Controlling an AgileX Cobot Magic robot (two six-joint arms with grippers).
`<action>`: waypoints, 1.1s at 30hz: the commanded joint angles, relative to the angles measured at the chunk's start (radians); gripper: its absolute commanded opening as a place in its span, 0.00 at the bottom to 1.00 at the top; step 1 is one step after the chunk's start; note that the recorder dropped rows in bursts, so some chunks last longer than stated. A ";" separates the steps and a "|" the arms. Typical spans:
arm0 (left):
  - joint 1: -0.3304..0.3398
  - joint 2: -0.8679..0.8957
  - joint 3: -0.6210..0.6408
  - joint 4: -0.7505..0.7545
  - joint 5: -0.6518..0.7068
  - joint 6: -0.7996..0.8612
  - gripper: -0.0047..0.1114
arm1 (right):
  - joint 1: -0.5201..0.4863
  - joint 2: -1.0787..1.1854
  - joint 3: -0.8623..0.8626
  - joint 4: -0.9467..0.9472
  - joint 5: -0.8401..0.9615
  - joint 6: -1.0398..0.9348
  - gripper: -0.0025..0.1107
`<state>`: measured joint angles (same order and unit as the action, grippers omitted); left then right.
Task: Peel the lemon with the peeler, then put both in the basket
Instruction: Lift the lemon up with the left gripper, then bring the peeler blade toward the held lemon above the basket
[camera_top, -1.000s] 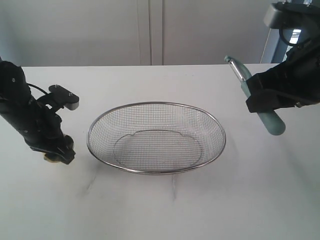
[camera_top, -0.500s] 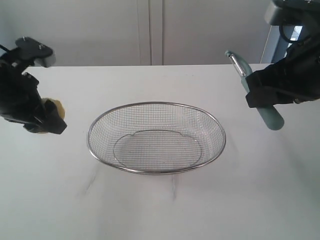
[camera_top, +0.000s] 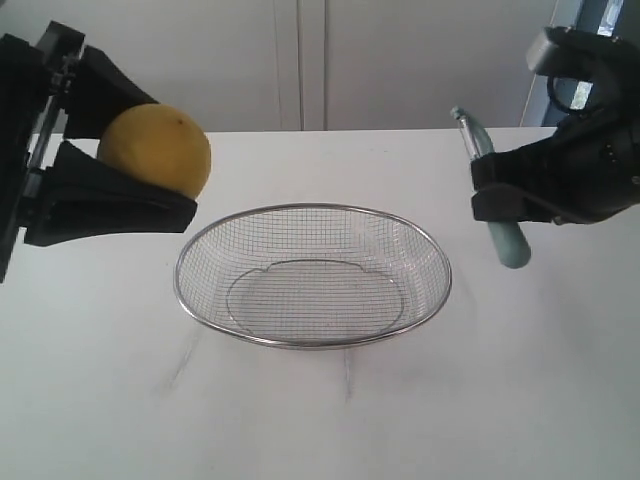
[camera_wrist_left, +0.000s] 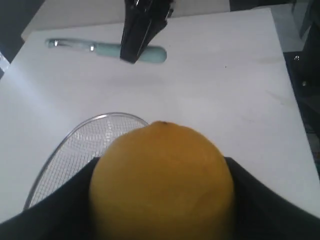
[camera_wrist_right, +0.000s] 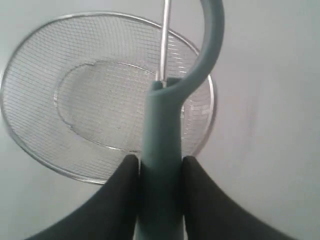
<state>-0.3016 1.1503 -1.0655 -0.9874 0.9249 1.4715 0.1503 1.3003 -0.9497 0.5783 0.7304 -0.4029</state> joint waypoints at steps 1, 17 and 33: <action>-0.002 0.018 0.007 -0.087 0.022 0.062 0.04 | 0.001 0.066 0.012 0.211 0.031 -0.153 0.02; -0.002 0.128 0.007 -0.155 -0.019 0.043 0.04 | 0.143 0.214 0.012 0.523 0.228 -0.411 0.02; -0.002 0.131 0.007 -0.112 -0.107 -0.036 0.04 | 0.289 0.217 0.012 0.611 0.079 -0.427 0.02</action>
<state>-0.3016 1.2877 -1.0655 -1.0969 0.8372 1.4669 0.4249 1.5172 -0.9447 1.1382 0.8517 -0.8050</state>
